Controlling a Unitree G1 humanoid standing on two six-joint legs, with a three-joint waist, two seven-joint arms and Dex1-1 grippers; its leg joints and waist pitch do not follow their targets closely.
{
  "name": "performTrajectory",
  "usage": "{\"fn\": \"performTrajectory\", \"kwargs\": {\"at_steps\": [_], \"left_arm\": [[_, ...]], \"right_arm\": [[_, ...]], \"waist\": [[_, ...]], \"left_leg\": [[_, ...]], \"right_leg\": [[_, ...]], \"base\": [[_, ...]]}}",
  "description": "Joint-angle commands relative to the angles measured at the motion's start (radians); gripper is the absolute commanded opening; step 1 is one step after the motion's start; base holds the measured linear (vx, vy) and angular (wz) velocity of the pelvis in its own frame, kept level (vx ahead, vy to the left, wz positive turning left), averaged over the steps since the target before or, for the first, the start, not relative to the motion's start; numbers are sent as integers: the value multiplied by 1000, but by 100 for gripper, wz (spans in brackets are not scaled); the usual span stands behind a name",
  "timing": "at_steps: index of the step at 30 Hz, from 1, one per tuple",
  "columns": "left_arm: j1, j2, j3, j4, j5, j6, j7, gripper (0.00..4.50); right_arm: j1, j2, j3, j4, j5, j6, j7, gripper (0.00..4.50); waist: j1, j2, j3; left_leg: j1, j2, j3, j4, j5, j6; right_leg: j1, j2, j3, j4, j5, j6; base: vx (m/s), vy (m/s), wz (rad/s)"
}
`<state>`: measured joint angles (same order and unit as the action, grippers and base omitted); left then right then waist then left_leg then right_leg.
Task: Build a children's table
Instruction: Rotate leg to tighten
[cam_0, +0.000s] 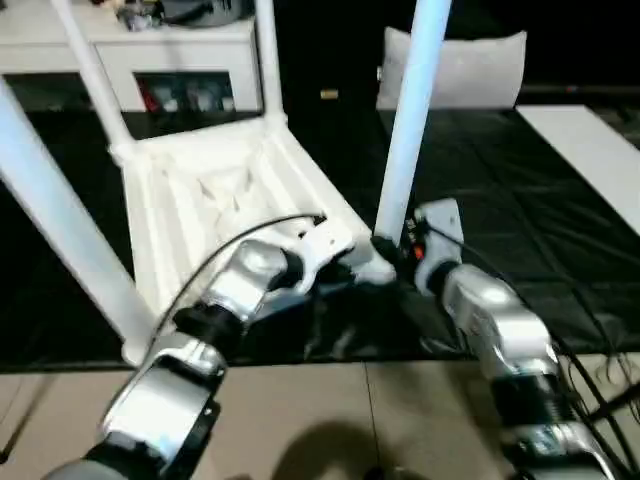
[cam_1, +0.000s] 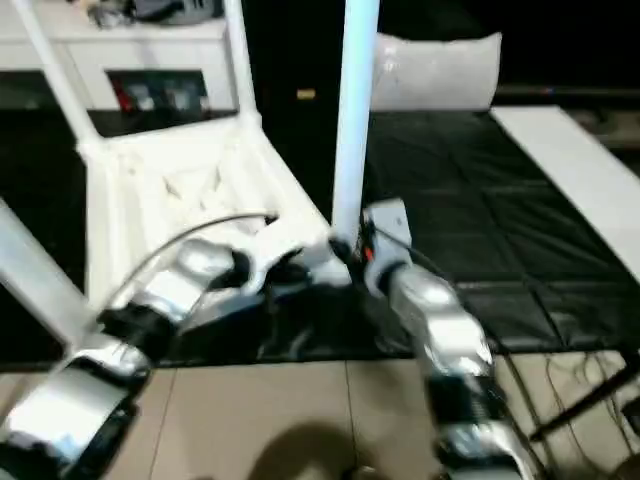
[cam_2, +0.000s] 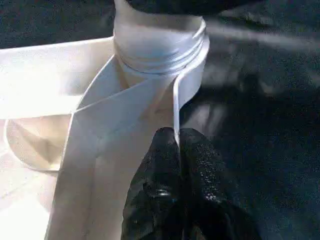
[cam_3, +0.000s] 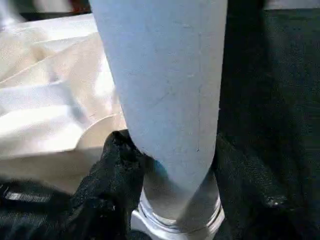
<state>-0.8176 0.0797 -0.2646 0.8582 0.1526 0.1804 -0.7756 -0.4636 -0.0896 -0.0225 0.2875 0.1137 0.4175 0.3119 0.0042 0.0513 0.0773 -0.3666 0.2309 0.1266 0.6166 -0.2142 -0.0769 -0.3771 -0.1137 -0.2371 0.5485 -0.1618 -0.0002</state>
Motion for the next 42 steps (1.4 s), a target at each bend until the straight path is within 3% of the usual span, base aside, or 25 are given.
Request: {"fn": "performTrajectory", "kwargs": {"at_steps": [1, 2, 3, 4, 5, 6, 7, 8, 9, 11, 12, 14, 17, 19, 24, 27, 33, 37, 42], "left_arm": [[-35, -21, 14, -35, -11, -12, 33, 0], [-32, -17, 15, -41, -10, -9, 33, 0], [-29, -12, 13, -45, -9, -8, 31, 0], [-26, -3, 9, -47, -7, -14, 21, 0], [-22, 9, 4, -49, -5, -20, 8, 0], [-17, 20, -1, -53, -4, -30, -10, 0], [-12, 29, -3, -56, -5, -35, -24, 0], [-9, 37, -4, -58, -6, -39, -35, 0], [-1, 53, -8, -63, -9, -50, -66, 0], [7, 71, -13, -68, -11, -56, -96, 0], [12, 91, -22, -68, -10, -83, -132, 0], [18, 111, -32, -69, -8, -97, -168, 0], [34, 168, -63, -68, -4, -180, -283, 0], [42, 192, -78, -67, -13, -233, -358, 0], [52, 257, -130, -69, -14, -342, -535, 0], [55, 276, -158, -86, -30, -394, -642, 0], [66, 265, -185, -123, -44, -414, -712, 0], [64, 255, -195, -123, -43, -429, -724, 0], [57, 259, -192, -103, -37, -457, -731, 0]], "right_arm": [[-3, 26, 6, -2, 20, -20, -4, 267], [-2, 27, 5, -6, 27, -25, -2, 267], [-1, 26, 4, -11, 31, -31, 2, 299], [3, 21, 1, -17, 36, -34, 11, 299], [8, 14, -4, -24, 41, -36, 20, 308], [13, 4, -8, -30, 49, -39, 42, 313], [18, -11, -6, -35, 52, -43, 65, 320], [22, -24, -4, -38, 51, -44, 79, 331], [30, -50, -2, -41, 53, -51, 116, 343], [38, -81, 0, -45, 60, -56, 166, 354], [43, -110, -7, -45, 71, -56, 210, 368], [47, -146, -9, -44, 83, -62, 266, 383], [56, -255, 10, -32, 96, -82, 422, 411], [64, -298, 28, -32, 106, -92, 504, 427], [89, -386, 73, -59, 157, -110, 738, 427], [89, -420, 104, -62, 196, -104, 867, 393], [79, -414, 139, -58, 216, -84, 946, 345], [68, -407, 163, -41, 218, -80, 980, 312], [61, -409, 175, -37, 233, -71, 1016, 260]], "waist": [[-1, 13, -80], [-16, -28, -78], [28, -67, -83], [34, -72, -90], [46, -55, -100], [46, -48, -105], [46, -41, -111], [46, -38, -114], [47, -42, -114], [53, -43, -113], [60, -42, -107], [65, -42, -104], [69, -43, -98], [68, -46, -94], [77, -46, -87], [96, -44, -93], [118, -44, -98], [123, -50, -97], [134, -48, -98]], "left_leg": [[39, 83, -42, -150, -541, 43], [42, 15, -11, -110, -517, 22], [13, -64, 26, -43, -249, 19], [-10, -59, 23, -48, -170, 38], [-17, -43, 17, -66, -61, 61], [-22, -37, 15, -68, -14, 73], [-22, -25, 12, -64, 62, 97], [-19, -23, 13, -58, 94, 111], [-20, -25, 19, -54, 107, 156], [-20, -25, 23, -54, 84, 176], [-18, -21, 27, -57, 30, 177], [-16, -21, 28, -59, -8, 163], [-12, -17, 28, -66, -95, 119], [-11, -15, 29, -69, -117, 103], [1, -14, 29, -74, -189, 88], [7, -3, 30, -76, -159, 89], [4, 6, 29, -78, -125, 82], [3, 2, 32, -78, -133, 71], [6, 2, 34, -78, -132, 62]], "right_leg": [[37, -45, 143, 48, -103, -44], [27, -47, 141, -14, -174, -86], [35, -80, 143, -72, -647, -24], [49, -81, 145, -63, -652, -6], [48, -71, 153, -48, -517, -35], [48, -59, 151, -35, -409, -65], [42, -46, 150, -9, -196, -134], [40, -42, 150, 3, -103, -170], [40, -40, 148, 11, 18, -237], [41, -41, 147, 8, 15, -255], [40, -43, 146, -3, -63, -255], [40, -43, 145, -11, -130, -240], [40, -44, 142, -31, -282, -181], [36, -44, 143, -37, -317, -165], [35, -47, 138, -56, -451, -117], [27, -48, 143, -46, -395, -144], [31, -53, 149, -24, -281, -201], [32, -55, 148, -30, -320, -183], [30, -54, 147, -36, -354, -157]], "base": [[70, 31, -14], [83, 5, 0], [82, -5, 0], [82, -5, 0], [52, -24, -3], [60, -28, -3], [60, -28, -3], [0, 0, 0], [0, 0, 0], [0, 0, 0], [0, 0, 0], [0, 0, 0], [0, 0, 0], [0, 0, 0], [0, 0, 0], [0, 0, 0], [0, 0, 0], [0, 0, 0], [0, 0, 0]]}}
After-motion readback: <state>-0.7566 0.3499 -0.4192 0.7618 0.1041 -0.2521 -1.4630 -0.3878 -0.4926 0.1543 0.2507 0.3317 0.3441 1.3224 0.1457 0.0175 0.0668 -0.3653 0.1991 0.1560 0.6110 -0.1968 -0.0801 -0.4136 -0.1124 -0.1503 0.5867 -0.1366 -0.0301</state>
